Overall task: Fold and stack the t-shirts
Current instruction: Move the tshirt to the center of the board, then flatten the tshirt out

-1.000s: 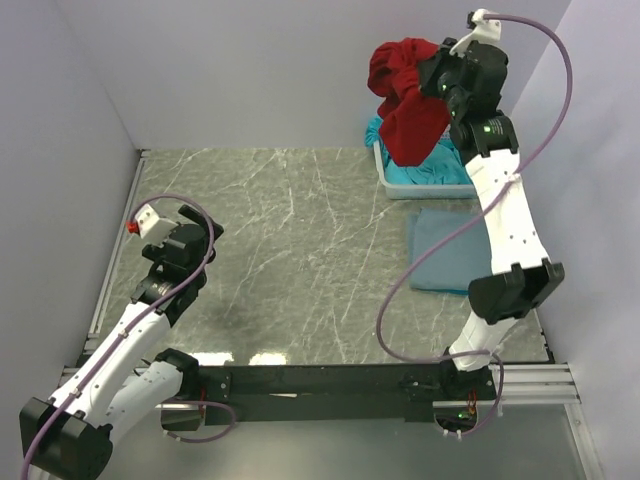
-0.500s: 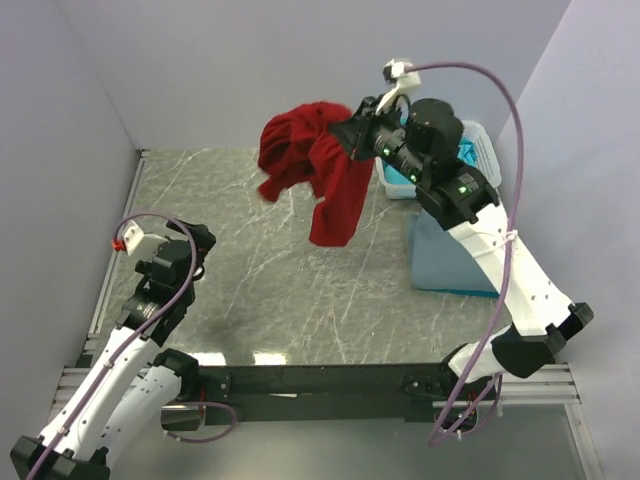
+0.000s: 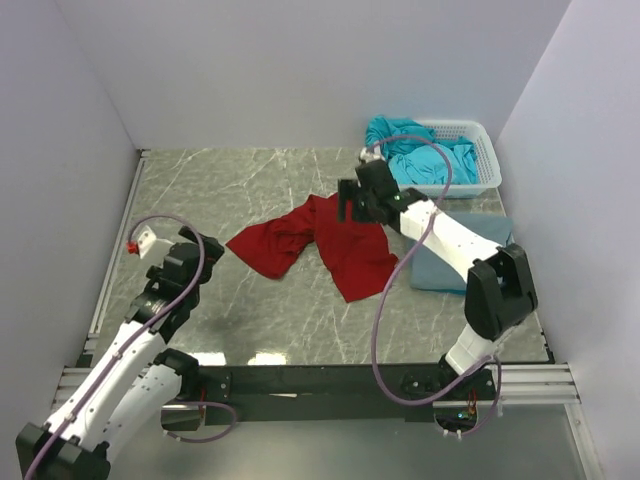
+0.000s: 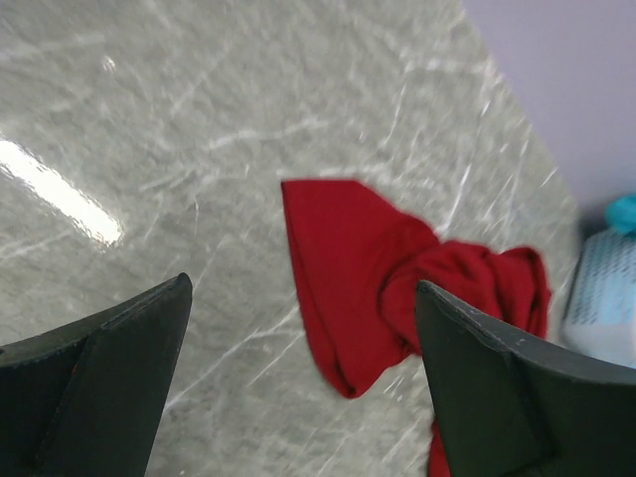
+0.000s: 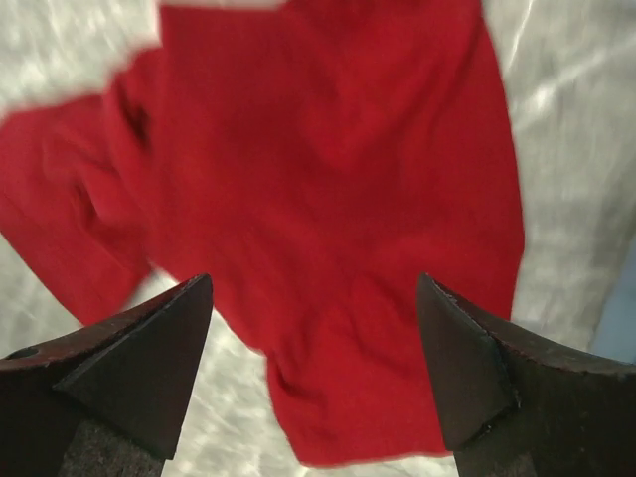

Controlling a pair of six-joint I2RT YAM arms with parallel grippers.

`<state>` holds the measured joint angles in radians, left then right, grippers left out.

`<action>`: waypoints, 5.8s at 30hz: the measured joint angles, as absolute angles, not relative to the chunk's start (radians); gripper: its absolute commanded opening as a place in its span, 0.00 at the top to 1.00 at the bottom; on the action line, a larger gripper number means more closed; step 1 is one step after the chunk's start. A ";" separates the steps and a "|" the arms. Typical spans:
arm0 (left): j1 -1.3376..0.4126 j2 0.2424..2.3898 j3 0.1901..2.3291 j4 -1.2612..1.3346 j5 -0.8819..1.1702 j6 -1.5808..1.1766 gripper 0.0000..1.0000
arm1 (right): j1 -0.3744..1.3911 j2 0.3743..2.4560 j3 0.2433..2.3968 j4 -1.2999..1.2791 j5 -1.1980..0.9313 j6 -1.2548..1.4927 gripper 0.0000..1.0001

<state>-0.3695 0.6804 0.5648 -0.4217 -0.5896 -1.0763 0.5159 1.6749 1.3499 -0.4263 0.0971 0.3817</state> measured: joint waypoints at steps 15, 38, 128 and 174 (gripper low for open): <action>-0.369 1.106 0.526 -0.163 -0.240 -1.007 0.09 | 0.521 1.278 0.825 -0.220 0.088 0.441 0.11; -0.247 1.678 0.927 -0.220 -0.270 -0.849 0.30 | 0.521 1.155 0.695 -0.228 0.128 0.479 0.12; -0.223 0.702 0.979 -0.484 -0.759 -1.039 0.99 | 0.601 0.937 1.160 -0.418 0.591 0.321 1.00; 0.203 1.261 0.892 -0.307 -0.434 -0.903 0.01 | 0.406 2.148 1.930 -0.437 0.266 -0.014 0.13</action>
<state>0.2031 1.2610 0.8917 -0.3069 -0.4343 -0.9031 0.4061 2.1483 1.9305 -0.4370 0.2665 -0.0135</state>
